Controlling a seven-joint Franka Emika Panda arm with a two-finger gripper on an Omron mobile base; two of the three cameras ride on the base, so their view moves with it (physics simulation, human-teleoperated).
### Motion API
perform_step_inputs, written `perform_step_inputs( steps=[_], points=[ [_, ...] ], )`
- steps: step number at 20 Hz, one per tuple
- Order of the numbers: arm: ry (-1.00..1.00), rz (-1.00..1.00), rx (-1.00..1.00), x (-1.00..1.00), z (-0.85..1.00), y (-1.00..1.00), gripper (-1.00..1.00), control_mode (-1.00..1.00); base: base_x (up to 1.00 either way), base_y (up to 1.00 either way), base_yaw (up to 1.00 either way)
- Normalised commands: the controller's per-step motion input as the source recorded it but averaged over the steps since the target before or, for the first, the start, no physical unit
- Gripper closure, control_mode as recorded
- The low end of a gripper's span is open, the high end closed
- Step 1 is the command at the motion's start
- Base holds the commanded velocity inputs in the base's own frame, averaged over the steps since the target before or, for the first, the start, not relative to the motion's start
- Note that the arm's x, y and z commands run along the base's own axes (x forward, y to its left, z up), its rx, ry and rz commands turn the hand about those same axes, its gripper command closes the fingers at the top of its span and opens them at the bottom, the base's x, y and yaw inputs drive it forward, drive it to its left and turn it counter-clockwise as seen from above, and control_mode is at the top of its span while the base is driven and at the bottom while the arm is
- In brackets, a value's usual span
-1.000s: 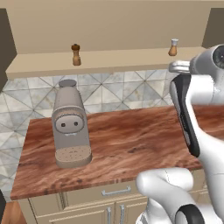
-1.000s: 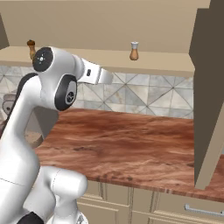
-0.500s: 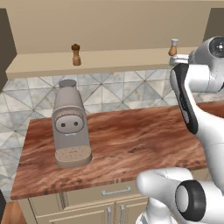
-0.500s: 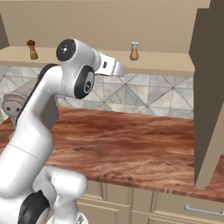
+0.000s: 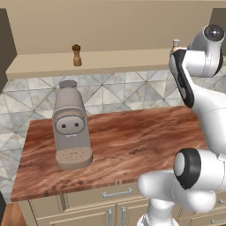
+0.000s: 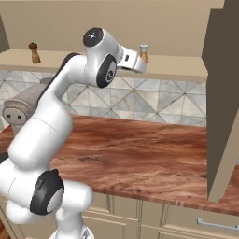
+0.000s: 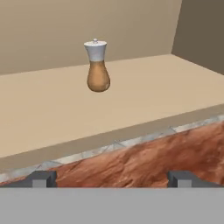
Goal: Take 2 condiments from the cabinet and move them on the counter near the stove.Make sure the condiments are lined up with each other, next to each other.
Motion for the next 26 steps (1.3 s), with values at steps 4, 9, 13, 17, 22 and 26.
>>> perform_step_inputs(
  steps=[4,9,13,17,22,26],
  points=[
    [-0.01,0.00,0.00,0.54,0.01,-0.01,-1.00,-1.00,0.00,0.00,0.00],
    [-0.03,0.00,0.00,0.50,-0.01,0.00,-1.00,-1.00,0.00,0.00,0.00],
    [-0.13,0.00,-0.01,0.40,-0.08,-0.06,-1.00,-1.00,0.00,0.00,0.00],
    [-0.16,0.00,-0.03,0.36,-0.04,-0.09,-1.00,-1.00,0.00,0.00,0.00],
    [-0.01,0.00,0.00,0.41,-0.01,-0.06,-1.00,-1.00,0.00,0.00,0.00],
    [0.07,0.00,0.00,0.32,0.00,0.00,-1.00,-1.00,0.00,0.00,0.00]
  ],
)
